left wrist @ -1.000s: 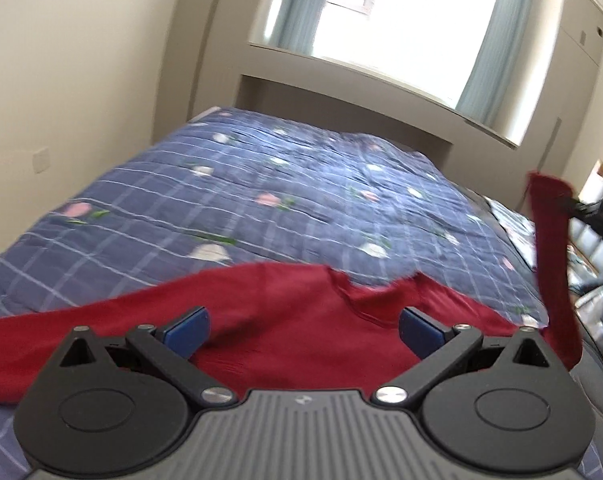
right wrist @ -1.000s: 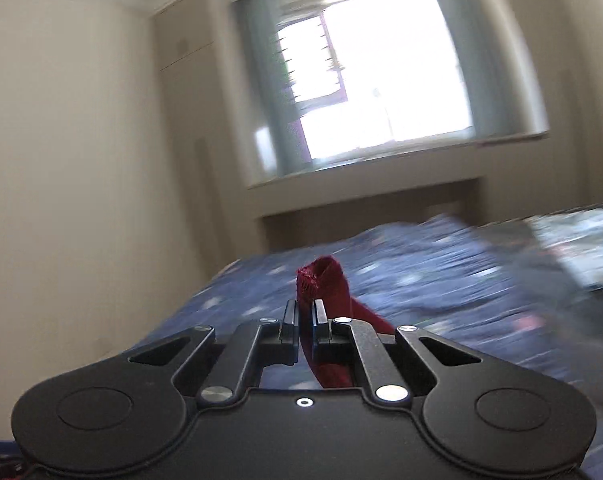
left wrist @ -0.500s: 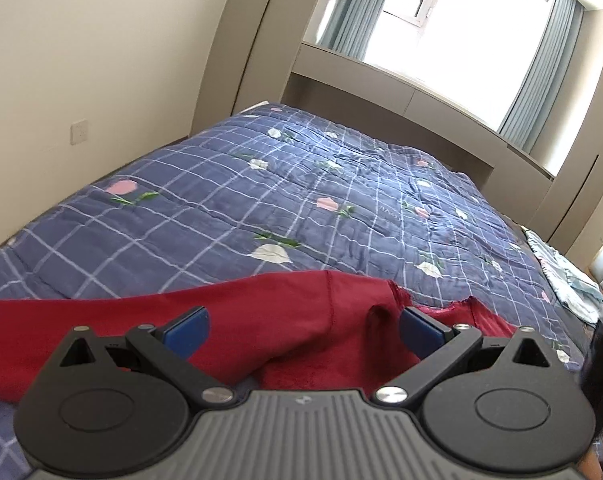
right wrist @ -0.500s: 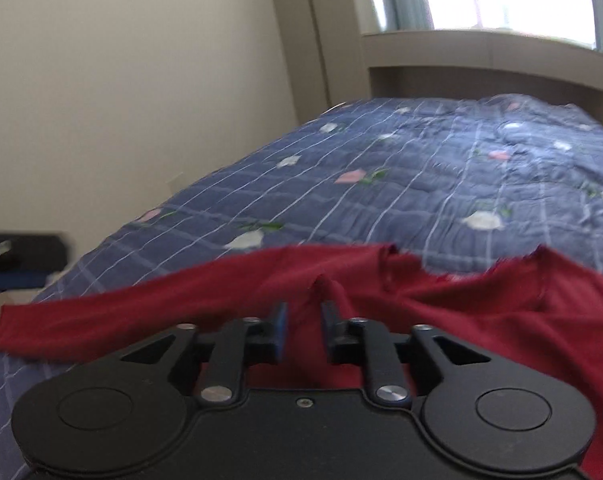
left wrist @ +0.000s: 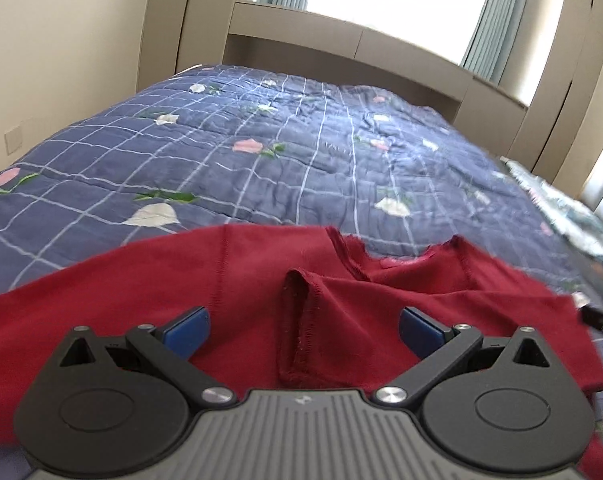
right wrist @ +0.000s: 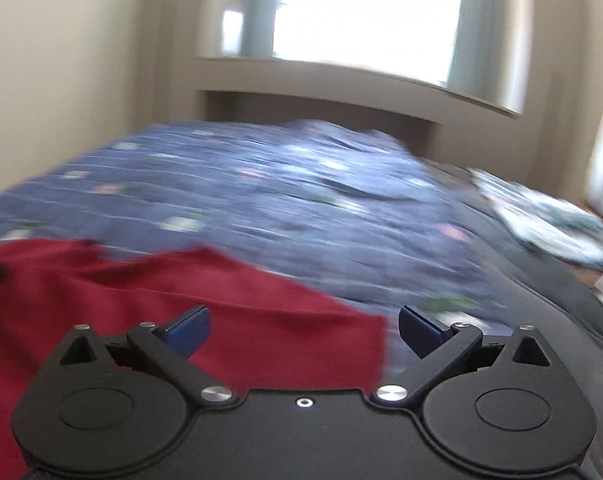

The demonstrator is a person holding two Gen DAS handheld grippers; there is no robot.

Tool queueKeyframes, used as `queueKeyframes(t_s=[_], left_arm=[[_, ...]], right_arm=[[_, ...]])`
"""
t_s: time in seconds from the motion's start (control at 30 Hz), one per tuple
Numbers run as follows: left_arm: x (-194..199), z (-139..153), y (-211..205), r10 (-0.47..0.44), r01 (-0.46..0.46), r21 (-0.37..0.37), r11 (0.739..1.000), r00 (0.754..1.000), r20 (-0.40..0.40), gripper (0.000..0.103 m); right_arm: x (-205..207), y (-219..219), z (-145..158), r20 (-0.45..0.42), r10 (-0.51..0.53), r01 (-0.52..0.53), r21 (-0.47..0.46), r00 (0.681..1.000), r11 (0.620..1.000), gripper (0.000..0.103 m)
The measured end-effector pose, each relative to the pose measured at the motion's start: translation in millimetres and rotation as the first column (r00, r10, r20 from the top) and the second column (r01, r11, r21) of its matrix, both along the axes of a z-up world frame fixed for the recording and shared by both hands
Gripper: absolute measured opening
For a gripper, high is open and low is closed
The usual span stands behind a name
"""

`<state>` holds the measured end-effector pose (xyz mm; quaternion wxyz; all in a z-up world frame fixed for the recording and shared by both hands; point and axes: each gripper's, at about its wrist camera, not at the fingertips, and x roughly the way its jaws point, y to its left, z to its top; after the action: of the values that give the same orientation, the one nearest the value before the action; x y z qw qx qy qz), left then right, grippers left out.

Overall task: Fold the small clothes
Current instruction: 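Carry the held sleeve across the sweater body with the right tool and release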

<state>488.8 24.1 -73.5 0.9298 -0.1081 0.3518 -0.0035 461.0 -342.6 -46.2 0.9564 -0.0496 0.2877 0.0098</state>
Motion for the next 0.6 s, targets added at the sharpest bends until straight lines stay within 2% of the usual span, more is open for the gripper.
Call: queueKeyframes(t_s=[0.1, 0.23, 0.33, 0.4, 0.47, 0.6], left_arm=[[9.3, -13.3, -4.3, 0.047, -0.045, 0.056, 0.997, 0.999, -0.021, 0.103], [9.1, -26.5, 2.7, 0.095, -0.092, 0.080, 0.993, 0.995, -0.031, 0.103], [6.3, -32.4, 1.8, 0.076, -0.074, 0.131, 0.989, 0.997, -0.009, 0.103], [2.4, -37.4, -3.4, 0.064, -0.067, 0.171, 0.983, 0.998, 0.023, 0.102], [-0.4, -40.7, -7.3, 0.063, -0.071, 0.194, 0.978, 0.997, 0.046, 0.102], [-0.7, -40.4, -6.0, 0.065, -0.073, 0.184, 0.980, 0.997, 0.050, 0.103]], right_arm=[[14.4, -27.3, -22.6, -0.040, -0.089, 0.089, -0.001, 0.995, 0.996, 0.100], [25.8, -50.8, -48.3, -0.050, -0.147, 0.144, -0.065, 0.988, 0.987, 0.100], [22.9, -71.3, -47.7, -0.036, -0.210, 0.210, -0.011, 0.977, 0.978, 0.101], [19.4, -79.3, -45.6, -0.032, -0.264, 0.263, -0.023, 0.964, 0.965, 0.100], [4.6, -84.0, -37.5, -0.034, -0.250, 0.251, 0.020, 0.968, 0.968, 0.100], [-43.9, -69.3, -18.3, -0.006, -0.120, 0.120, 0.080, 0.993, 0.990, 0.102]])
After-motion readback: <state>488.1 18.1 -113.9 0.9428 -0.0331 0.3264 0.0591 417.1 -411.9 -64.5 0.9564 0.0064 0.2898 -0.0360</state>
